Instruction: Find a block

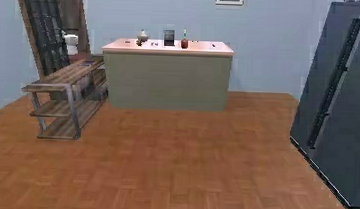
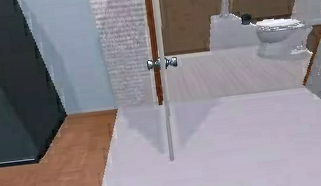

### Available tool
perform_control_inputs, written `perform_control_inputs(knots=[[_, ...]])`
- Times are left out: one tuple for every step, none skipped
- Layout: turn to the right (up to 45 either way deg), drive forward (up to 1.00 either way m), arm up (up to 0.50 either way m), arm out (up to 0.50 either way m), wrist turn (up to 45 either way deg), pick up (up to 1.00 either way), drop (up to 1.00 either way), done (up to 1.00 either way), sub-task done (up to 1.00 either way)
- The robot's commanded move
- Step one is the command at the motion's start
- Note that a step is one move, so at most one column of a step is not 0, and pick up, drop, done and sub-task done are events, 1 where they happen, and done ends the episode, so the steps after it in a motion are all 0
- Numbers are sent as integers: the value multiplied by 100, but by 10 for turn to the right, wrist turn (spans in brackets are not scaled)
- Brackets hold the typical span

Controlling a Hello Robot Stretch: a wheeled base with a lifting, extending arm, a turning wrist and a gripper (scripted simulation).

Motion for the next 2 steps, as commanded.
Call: perform_control_inputs(knots=[[450,0,0,0,0,0,0,0,0],[450,0,0,0,0,0,0,0,0]])
